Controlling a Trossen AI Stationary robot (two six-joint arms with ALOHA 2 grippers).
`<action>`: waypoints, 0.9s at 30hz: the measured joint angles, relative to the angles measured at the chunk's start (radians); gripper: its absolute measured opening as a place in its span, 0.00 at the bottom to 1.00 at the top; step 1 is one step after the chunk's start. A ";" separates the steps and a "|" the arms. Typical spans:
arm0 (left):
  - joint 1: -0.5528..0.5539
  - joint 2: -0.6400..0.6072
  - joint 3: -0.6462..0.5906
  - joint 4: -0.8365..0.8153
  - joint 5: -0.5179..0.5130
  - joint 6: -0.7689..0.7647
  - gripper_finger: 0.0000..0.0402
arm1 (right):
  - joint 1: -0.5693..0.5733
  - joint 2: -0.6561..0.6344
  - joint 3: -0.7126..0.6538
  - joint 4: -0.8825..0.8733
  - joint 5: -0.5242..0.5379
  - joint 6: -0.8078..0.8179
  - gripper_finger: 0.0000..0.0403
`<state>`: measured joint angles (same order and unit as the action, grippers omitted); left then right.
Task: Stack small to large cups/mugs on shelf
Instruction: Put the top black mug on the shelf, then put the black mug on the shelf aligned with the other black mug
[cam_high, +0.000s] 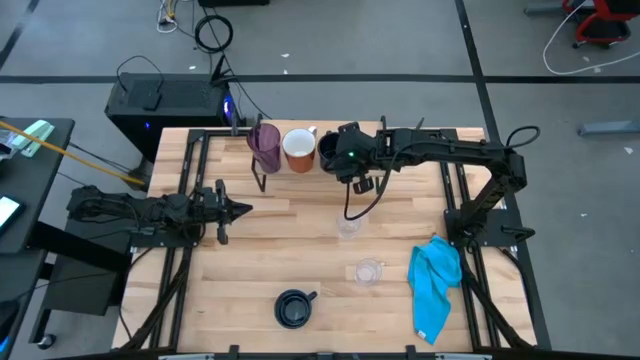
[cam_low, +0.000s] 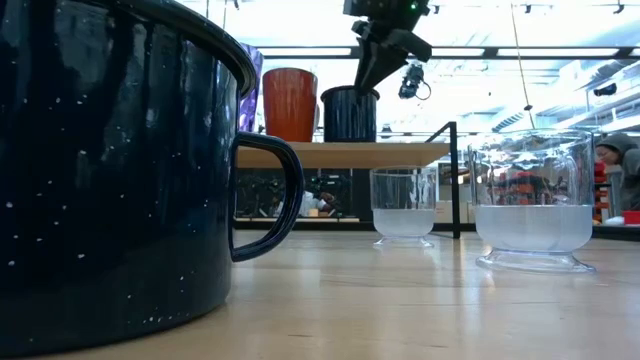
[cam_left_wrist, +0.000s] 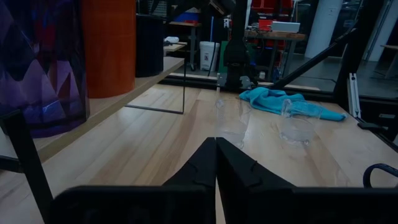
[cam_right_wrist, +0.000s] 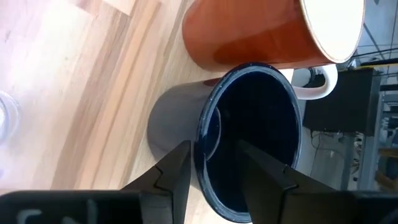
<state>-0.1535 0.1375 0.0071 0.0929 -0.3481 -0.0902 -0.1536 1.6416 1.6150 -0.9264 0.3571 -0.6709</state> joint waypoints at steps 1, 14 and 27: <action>0.000 0.000 0.000 0.000 0.000 0.000 0.03 | 0.002 -0.004 0.000 -0.001 0.000 0.013 0.33; 0.000 0.000 0.000 0.000 0.000 0.001 0.04 | 0.064 -0.071 0.000 0.010 0.057 0.079 0.33; 0.000 0.000 0.000 0.000 0.000 0.004 0.06 | 0.297 0.044 0.000 0.161 -0.053 0.661 0.33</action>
<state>-0.1539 0.1371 0.0071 0.0929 -0.3477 -0.0864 0.1432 1.6855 1.6146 -0.7653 0.3042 -0.0095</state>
